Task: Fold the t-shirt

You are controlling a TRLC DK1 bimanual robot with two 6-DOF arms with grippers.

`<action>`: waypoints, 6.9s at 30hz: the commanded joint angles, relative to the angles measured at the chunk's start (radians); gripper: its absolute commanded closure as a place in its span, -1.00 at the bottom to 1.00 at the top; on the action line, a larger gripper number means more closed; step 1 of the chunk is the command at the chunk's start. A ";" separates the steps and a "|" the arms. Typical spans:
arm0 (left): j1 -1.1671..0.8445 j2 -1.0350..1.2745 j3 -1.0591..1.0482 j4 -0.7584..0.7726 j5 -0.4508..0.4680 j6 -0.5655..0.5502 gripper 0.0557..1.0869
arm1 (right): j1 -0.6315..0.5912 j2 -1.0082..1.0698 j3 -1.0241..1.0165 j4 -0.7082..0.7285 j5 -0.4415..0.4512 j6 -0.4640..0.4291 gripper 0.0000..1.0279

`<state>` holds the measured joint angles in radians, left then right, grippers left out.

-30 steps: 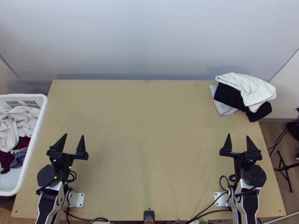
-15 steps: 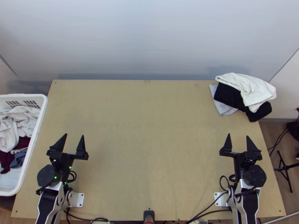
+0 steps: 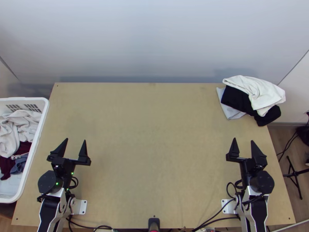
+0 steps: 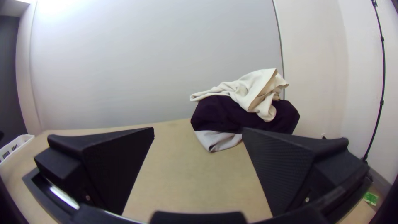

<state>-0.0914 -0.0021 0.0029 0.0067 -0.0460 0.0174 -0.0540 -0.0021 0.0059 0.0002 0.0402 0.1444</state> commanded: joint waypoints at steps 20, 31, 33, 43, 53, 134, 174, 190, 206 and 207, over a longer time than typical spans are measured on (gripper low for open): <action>0.009 0.399 0.546 -0.355 -0.026 -0.025 -0.90 | 0.181 0.347 0.646 -0.397 0.017 -0.140 -0.81; 0.099 0.758 0.904 -0.442 -0.025 -0.033 -0.90 | 0.267 0.715 0.965 -0.582 -0.008 -0.143 -0.81; 0.099 0.809 0.950 -0.429 -0.022 -0.048 -0.90 | 0.284 0.806 1.030 -0.588 -0.025 -0.152 -0.81; 0.064 1.110 1.298 -0.768 -0.022 -0.071 -0.90 | 0.387 1.151 1.392 -0.700 -0.086 -0.151 -0.81; 0.090 1.223 1.356 -0.823 -0.054 -0.129 -0.90 | 0.381 1.257 1.421 -0.654 -0.118 -0.055 -0.81; 0.949 2.743 2.229 -0.715 0.029 0.274 -0.90 | 0.714 1.670 1.576 -0.776 -0.109 -0.086 -0.91; 0.924 2.147 2.249 -0.910 0.245 0.194 0.93 | 0.697 1.663 1.569 -0.799 -0.062 -0.115 -0.91; 0.648 1.835 2.283 -1.153 0.202 0.268 0.93 | 0.625 1.527 1.476 -0.792 -0.062 -0.109 -0.91; 0.107 1.811 2.243 -1.340 0.179 -0.145 0.93 | 0.548 1.263 1.002 -0.598 -0.063 -0.057 -0.91; 0.074 1.812 2.238 -1.340 0.209 -0.175 0.93 | 0.540 1.245 0.970 -0.583 -0.063 -0.046 -0.91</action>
<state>0.2028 1.8118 2.2856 -1.2797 0.1055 0.0036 0.5201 1.3476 1.1713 -0.6689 -0.0223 0.0658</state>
